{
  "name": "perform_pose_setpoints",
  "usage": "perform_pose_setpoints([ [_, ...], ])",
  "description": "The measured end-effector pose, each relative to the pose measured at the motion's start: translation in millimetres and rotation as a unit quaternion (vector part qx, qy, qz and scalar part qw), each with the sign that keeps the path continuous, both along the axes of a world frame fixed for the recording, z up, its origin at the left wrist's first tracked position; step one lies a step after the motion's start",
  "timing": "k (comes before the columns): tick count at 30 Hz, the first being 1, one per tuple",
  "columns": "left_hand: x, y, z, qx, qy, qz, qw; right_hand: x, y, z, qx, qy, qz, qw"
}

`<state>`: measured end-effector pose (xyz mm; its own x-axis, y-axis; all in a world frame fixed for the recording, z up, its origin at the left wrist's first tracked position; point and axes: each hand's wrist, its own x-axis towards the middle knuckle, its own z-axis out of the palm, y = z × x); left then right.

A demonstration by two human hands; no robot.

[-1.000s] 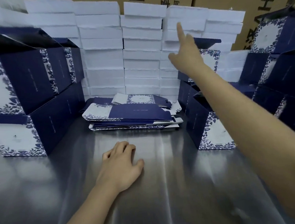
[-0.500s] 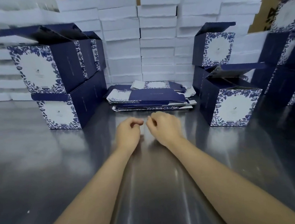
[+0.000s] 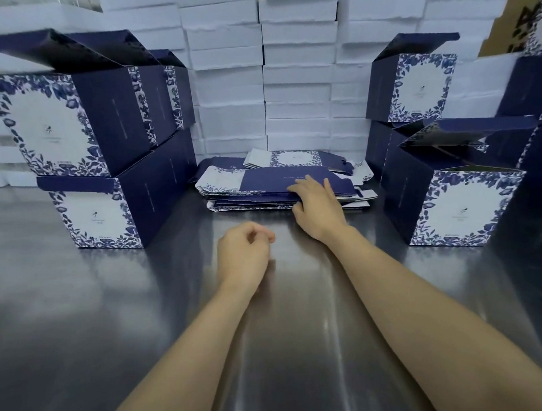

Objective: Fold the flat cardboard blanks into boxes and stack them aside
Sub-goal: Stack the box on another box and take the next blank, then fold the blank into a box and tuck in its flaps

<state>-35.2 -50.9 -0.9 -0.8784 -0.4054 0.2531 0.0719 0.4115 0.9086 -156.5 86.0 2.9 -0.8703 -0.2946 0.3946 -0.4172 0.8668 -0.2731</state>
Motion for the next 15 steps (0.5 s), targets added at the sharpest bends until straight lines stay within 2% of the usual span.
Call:
perform_pose_setpoints([
  [4,-1,1,-2,-0.007,0.003,-0.012,1.0,-1,-1,-2,0.041,-0.006,-0.018,0.999],
  [10,-2,0,-3,-0.013,0.009,-0.025,1.0,0,1,1,-0.013,0.127,-0.028,0.991],
  [12,-2,-1,-3,-0.015,0.024,-0.023,0.999,7,1,3,-0.073,0.178,-0.03,0.981],
  [15,0,-1,-1,-0.005,0.032,-0.018,0.999,28,0,11,-0.218,0.284,-0.042,0.933],
])
